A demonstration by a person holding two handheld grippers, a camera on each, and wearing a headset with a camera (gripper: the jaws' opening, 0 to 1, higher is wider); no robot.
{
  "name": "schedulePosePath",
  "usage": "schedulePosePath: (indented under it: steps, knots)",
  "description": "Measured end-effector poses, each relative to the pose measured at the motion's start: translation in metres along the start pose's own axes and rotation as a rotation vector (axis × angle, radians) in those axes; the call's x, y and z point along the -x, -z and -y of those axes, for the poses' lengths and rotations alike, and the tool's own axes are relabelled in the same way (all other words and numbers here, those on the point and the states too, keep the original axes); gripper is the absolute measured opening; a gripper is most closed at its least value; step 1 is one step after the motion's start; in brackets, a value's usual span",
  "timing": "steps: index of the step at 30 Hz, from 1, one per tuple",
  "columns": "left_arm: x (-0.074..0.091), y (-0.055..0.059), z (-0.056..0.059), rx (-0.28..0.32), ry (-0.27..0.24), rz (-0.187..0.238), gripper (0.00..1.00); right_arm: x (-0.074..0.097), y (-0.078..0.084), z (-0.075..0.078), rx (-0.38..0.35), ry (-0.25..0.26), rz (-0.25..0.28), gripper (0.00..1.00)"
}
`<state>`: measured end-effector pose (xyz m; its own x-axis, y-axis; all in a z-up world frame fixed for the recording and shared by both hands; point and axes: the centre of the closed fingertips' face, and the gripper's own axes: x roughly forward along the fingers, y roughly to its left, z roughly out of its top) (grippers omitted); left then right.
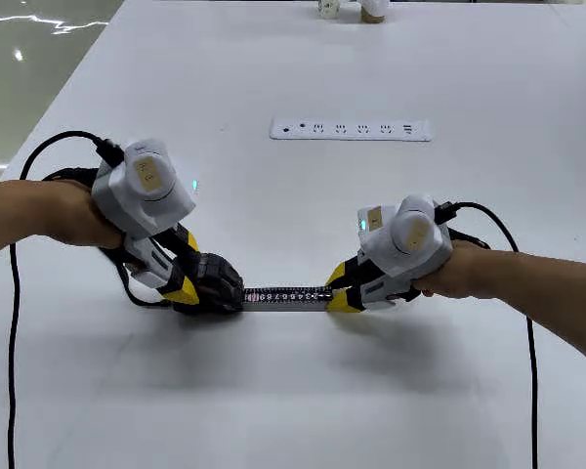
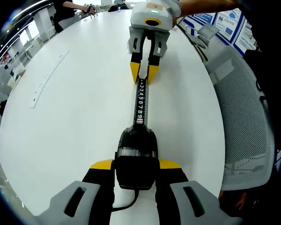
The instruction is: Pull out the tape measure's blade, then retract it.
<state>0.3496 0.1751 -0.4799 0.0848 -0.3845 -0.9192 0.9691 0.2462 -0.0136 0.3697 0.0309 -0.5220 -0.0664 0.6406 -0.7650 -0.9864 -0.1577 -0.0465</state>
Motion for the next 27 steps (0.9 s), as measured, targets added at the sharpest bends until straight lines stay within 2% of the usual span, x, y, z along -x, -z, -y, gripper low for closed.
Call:
schedulePosePath:
  steps: [17, 27]
  knots:
    - [0.0, 0.001, 0.0, 0.0, 0.0, -0.003, 0.27, 0.011, 0.013, 0.0, -0.006, -0.002, -0.01, 0.08]
    - [0.0, 0.0, 0.001, 0.0, -0.001, -0.003, 0.27, 0.024, 0.028, 0.0, -0.015, -0.004, -0.029, 0.08]
